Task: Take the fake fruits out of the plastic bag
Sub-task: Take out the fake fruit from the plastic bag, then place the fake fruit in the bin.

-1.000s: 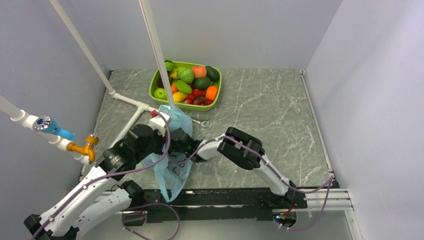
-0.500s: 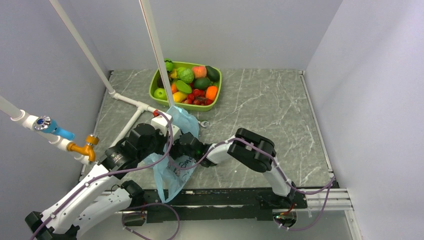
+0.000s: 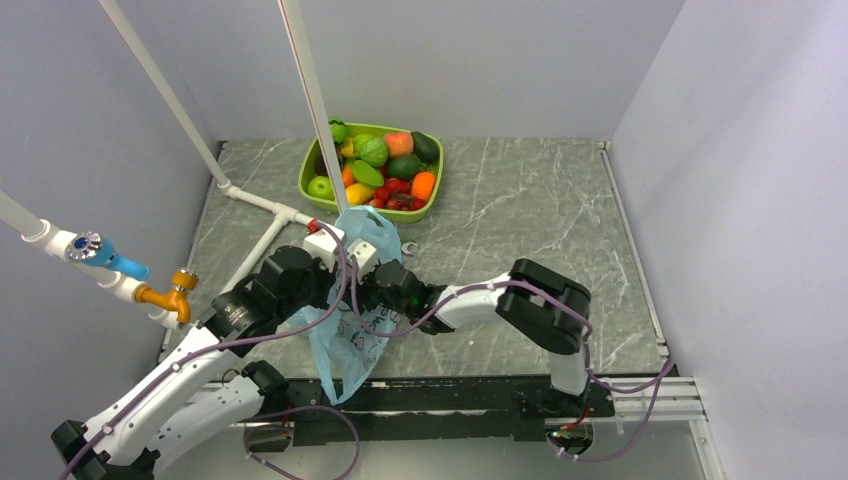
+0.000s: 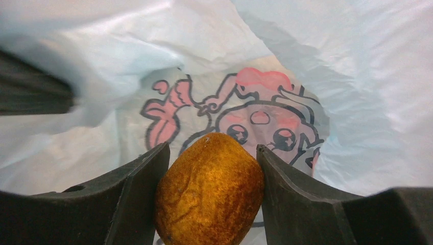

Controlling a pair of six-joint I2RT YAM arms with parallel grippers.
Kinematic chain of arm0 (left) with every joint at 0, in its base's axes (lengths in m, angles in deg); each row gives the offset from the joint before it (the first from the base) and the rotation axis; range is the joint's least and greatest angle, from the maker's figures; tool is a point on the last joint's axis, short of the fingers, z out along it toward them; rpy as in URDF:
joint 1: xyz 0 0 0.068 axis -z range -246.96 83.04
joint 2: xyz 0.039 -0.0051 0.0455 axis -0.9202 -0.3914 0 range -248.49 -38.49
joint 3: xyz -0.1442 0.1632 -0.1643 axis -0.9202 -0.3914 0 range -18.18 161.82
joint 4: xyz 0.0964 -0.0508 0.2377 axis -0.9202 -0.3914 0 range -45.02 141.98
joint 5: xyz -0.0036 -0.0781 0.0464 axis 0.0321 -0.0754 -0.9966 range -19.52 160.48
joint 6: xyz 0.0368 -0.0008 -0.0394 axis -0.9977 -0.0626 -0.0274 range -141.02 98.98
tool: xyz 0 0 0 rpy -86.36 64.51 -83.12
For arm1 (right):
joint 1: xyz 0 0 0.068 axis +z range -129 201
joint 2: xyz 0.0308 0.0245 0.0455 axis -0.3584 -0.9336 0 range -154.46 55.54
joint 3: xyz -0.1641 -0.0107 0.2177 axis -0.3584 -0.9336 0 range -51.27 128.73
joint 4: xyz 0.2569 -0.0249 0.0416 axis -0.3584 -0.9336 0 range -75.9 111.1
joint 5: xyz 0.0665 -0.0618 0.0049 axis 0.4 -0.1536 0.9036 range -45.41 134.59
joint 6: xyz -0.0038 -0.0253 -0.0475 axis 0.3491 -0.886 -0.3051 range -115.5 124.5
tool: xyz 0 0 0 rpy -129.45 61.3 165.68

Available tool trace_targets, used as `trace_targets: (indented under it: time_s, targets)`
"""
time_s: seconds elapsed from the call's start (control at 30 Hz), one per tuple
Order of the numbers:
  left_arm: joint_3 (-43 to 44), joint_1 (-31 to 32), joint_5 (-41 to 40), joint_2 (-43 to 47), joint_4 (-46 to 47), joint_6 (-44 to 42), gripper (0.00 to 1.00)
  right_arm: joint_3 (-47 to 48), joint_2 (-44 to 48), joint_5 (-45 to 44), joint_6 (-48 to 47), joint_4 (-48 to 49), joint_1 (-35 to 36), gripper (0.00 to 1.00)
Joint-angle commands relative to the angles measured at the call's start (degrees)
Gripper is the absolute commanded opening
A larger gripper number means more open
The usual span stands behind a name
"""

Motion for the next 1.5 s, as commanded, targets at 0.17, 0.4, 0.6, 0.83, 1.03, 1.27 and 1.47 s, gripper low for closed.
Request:
trace_targets:
  time_s: [0.17, 0.4, 0.6, 0.83, 1.03, 1.27, 1.47]
  targets:
    - [1.5, 0.3, -4.2, 0.5, 0.1, 1.2, 0.0, -8.2, 12.2, 8.4, 9.0, 4.0, 0.6, 0.12]
    - [1.9, 0.2, -4.7, -0.3, -0.3, 1.3, 0.0, -13.6, 26.9, 6.5, 11.5, 2.2, 0.5, 0.0]
    - [1.9, 0.2, -4.9, -0.2, -0.2, 1.2, 0.0, -15.1, 38.1, 2.6, 10.4, -2.0, 0.3, 0.0]
    - [2.1, 0.2, -7.5, 0.7, -0.9, 1.9, 0.0, -15.9, 48.5, -8.6, 6.3, -8.4, -0.5, 0.0]
    - [2.1, 0.1, -11.0, 2.6, -1.7, 2.9, 0.0, -19.5, 50.6, -10.6, 11.6, -11.9, -10.1, 0.0]
    - [2.1, 0.1, -11.6, 3.2, -1.9, 3.1, 0.0, -23.1, 44.0, -1.2, 25.6, -14.5, -23.9, 0.0]
    - [2.1, 0.2, -11.2, 2.8, -1.9, 2.9, 0.0, -18.4, 34.8, 2.6, 25.5, -17.1, -28.6, 0.0]
